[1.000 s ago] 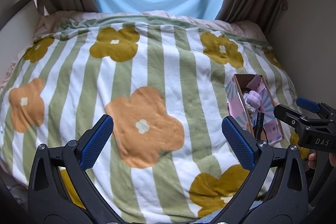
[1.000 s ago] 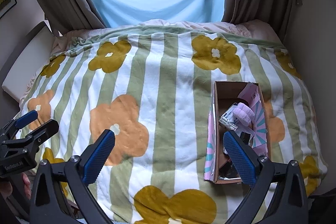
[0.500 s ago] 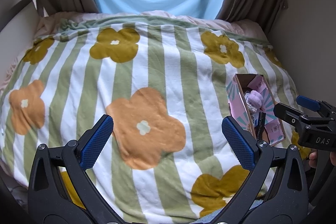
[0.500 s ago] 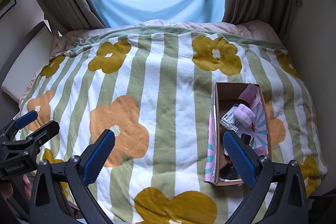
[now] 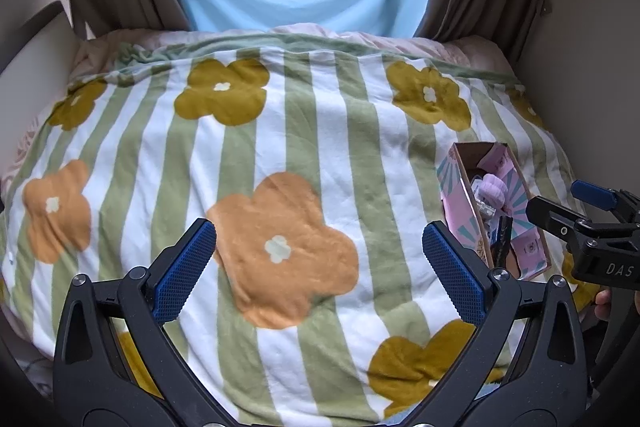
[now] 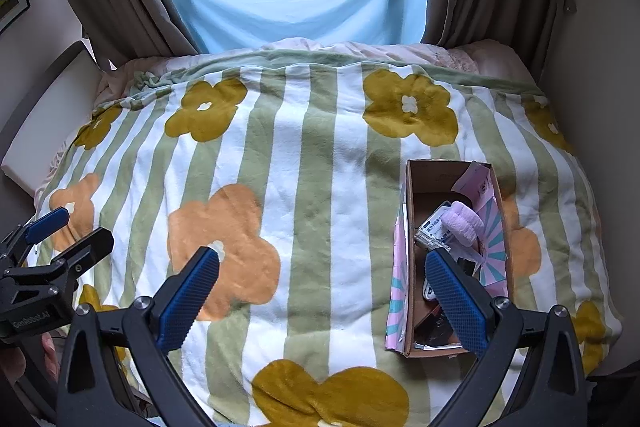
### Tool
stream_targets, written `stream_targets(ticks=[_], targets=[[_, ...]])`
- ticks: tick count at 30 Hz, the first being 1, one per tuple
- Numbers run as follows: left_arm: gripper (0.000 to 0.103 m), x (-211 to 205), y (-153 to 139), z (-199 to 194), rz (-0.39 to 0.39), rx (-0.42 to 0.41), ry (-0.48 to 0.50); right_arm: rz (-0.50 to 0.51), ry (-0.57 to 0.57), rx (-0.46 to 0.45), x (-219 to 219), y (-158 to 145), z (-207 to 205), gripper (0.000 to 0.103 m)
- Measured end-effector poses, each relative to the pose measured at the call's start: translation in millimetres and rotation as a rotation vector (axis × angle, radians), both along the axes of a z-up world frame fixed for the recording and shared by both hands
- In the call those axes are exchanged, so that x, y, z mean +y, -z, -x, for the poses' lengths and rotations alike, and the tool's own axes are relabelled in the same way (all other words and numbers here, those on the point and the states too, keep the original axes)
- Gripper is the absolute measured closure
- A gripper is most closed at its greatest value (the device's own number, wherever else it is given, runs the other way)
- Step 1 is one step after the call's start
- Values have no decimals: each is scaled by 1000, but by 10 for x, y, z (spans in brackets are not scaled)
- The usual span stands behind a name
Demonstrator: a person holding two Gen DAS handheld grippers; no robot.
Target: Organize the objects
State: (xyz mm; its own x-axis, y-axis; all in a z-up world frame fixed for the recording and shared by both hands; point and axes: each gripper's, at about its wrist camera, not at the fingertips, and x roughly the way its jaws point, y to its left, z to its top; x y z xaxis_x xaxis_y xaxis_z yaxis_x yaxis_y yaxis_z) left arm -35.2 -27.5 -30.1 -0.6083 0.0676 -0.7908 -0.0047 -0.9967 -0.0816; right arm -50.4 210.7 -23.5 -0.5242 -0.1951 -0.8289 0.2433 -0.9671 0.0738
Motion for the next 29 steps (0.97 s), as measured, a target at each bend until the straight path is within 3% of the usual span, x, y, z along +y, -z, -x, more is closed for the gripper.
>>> stream_targets(ticks=[16,29], targets=[[0,9,-66,-3,-22,28,-10,-1,3,4,22,-10,24,0],[0,18,-192,-89,55,93,-64,1,5,4,75,-14,51,0]])
